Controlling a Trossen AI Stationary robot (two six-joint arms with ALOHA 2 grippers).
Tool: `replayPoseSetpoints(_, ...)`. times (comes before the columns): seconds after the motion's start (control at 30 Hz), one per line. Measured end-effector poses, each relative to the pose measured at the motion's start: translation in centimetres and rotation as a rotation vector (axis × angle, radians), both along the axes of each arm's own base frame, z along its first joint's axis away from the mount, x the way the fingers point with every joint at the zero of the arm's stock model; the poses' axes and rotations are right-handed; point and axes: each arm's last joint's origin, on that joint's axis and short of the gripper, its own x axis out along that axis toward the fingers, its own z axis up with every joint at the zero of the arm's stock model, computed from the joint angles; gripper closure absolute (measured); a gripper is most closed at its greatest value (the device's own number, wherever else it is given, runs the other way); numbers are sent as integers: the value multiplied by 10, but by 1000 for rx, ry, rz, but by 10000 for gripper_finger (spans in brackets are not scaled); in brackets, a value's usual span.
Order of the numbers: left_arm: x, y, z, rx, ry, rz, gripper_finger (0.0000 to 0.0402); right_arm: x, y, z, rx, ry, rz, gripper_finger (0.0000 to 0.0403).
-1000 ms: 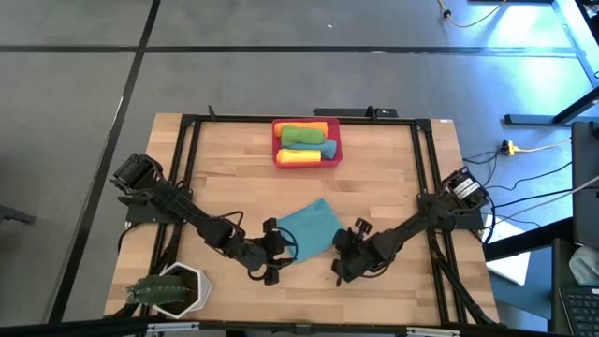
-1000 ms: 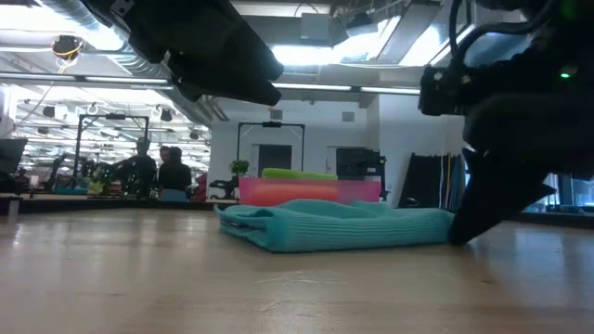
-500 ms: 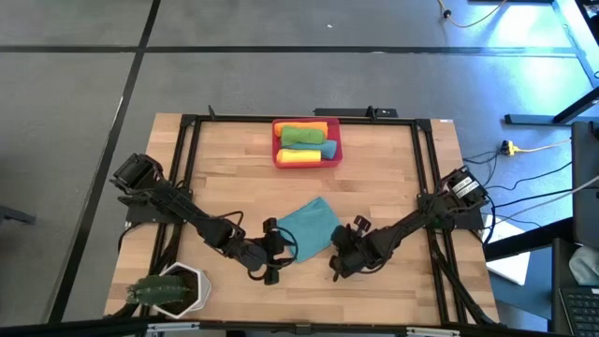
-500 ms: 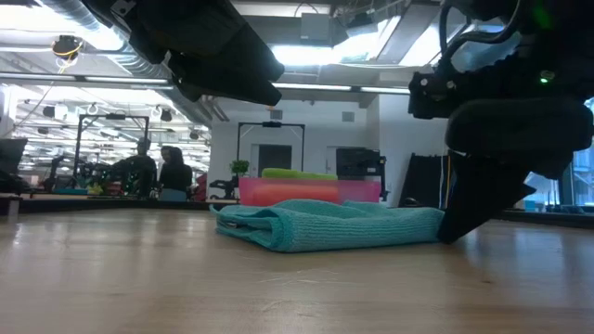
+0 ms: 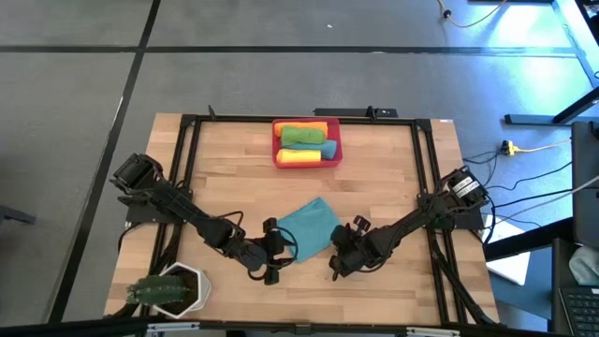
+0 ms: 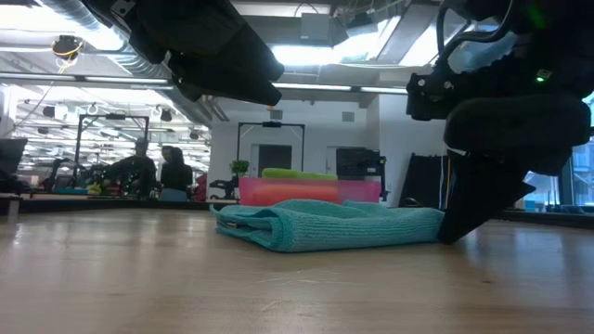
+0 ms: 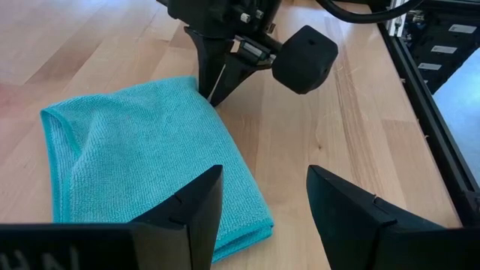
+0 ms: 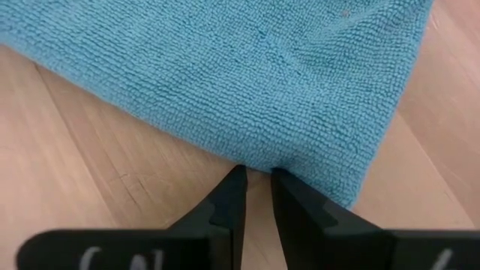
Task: Roll microfiber towels into tight, uniform cylinder then place into a basket
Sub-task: Roll the blue microfiber cloth
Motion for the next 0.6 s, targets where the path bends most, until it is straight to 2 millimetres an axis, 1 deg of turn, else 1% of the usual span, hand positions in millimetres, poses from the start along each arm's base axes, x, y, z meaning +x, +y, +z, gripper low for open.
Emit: replayPoseSetpoints(0.6, 0, 0, 0, 0, 0, 0, 218, -3, 4, 0, 6, 13, 17, 334)
